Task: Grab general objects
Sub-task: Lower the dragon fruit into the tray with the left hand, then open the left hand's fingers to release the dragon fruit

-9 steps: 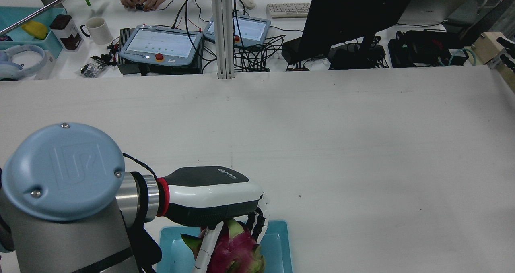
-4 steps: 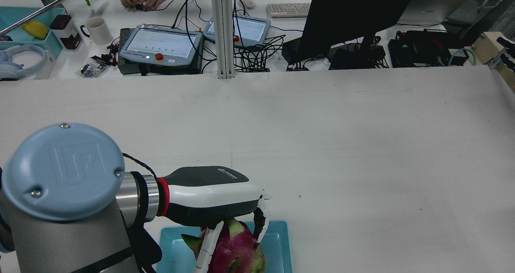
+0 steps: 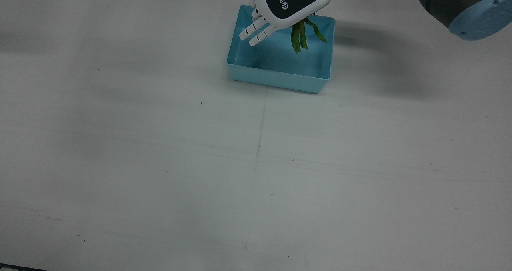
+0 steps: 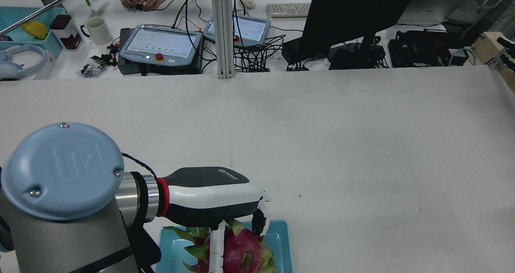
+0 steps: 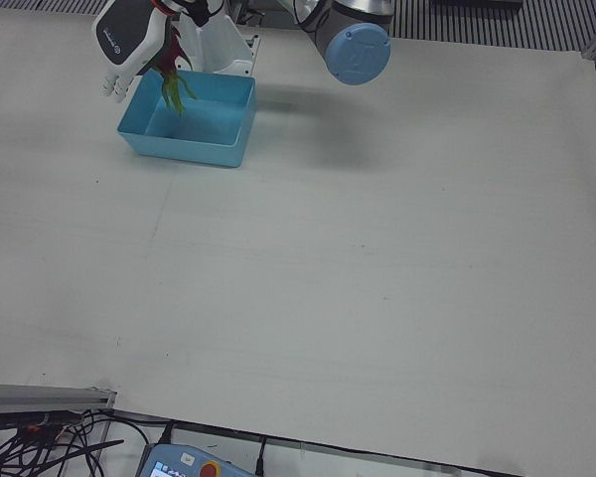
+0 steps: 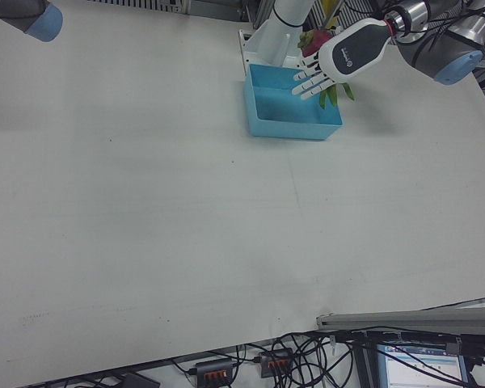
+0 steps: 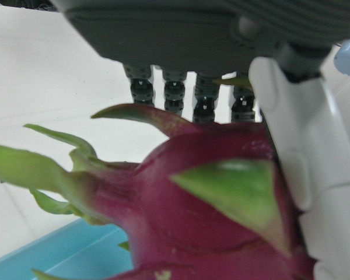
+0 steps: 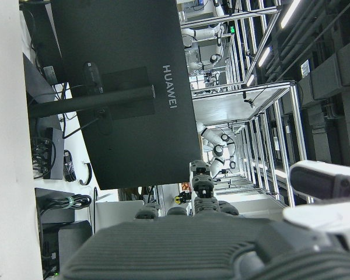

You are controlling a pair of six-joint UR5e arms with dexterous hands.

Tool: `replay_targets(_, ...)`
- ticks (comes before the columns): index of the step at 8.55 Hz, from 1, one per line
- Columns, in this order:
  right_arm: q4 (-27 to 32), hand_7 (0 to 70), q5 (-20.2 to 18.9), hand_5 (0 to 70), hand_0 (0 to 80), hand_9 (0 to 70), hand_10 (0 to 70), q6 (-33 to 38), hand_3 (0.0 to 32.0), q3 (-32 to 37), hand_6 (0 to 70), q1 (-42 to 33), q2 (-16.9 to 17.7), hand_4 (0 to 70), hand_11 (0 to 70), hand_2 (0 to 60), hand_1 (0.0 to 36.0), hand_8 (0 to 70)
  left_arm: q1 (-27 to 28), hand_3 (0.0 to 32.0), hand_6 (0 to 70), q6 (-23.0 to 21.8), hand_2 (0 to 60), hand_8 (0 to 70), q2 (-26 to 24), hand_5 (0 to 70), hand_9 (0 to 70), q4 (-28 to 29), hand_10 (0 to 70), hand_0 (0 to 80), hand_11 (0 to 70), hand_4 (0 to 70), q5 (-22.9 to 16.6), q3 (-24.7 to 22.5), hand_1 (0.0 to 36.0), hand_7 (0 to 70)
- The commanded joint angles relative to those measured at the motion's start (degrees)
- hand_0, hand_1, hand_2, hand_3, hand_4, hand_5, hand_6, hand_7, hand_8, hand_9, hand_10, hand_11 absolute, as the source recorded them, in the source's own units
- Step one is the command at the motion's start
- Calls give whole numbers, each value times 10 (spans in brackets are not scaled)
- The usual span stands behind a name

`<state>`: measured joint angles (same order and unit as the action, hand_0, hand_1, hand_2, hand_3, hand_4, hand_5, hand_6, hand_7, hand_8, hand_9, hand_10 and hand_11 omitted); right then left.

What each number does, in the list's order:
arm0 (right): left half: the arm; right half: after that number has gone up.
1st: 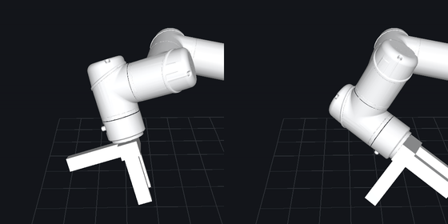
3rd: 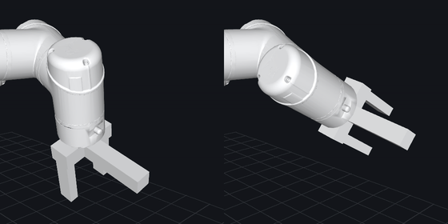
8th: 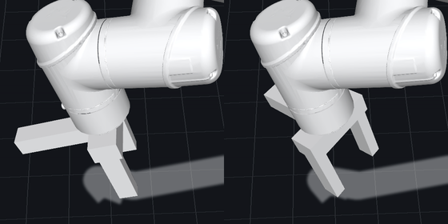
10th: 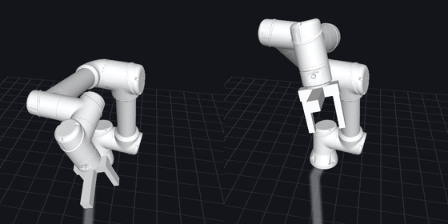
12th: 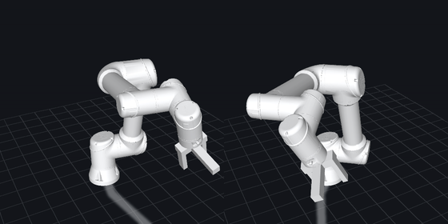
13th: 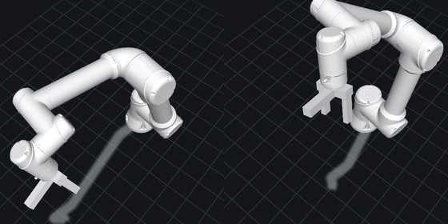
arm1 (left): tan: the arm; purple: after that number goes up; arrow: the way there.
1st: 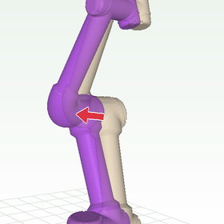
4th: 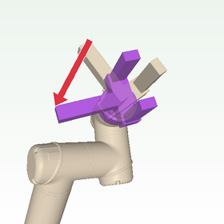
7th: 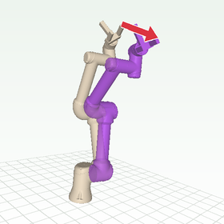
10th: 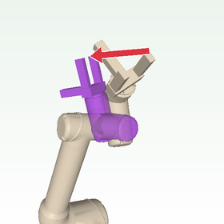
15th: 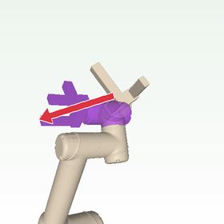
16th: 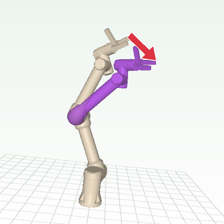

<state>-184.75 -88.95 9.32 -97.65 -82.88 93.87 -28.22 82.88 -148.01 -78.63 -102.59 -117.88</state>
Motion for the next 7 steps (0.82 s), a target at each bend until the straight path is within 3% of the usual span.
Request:
replay_targets(1,0,0,0,0,0,0,0,0,0,0,0,0,0,0,0,0,0,0,-3,0,530,4,0,186,0,333,103,1,30,30,28,335,-2,-1,0,217)
replay_targets(3,0,0,0,0,0,0,0,0,0,0,0,0,0,0,0,0,0,0,-3,0,532,4,0,182,2,356,102,4,30,0,24,317,-2,-1,0,228)
replay_targets(5,0,0,0,0,0,0,0,0,0,0,0,0,0,0,0,0,0,0,-3,0,553,17,0,186,4,442,106,5,35,0,27,301,-2,0,0,242)
replay_targets(6,0,0,0,0,0,0,0,0,0,-1,0,0,0,0,0,0,0,0,-3,0,553,19,0,186,5,439,105,5,35,0,28,301,-2,1,0,243)
replay_targets(7,0,0,0,0,0,0,0,0,0,-1,0,0,0,0,0,0,0,0,-3,0,570,19,0,190,5,505,111,4,38,0,32,283,-2,0,0,256)
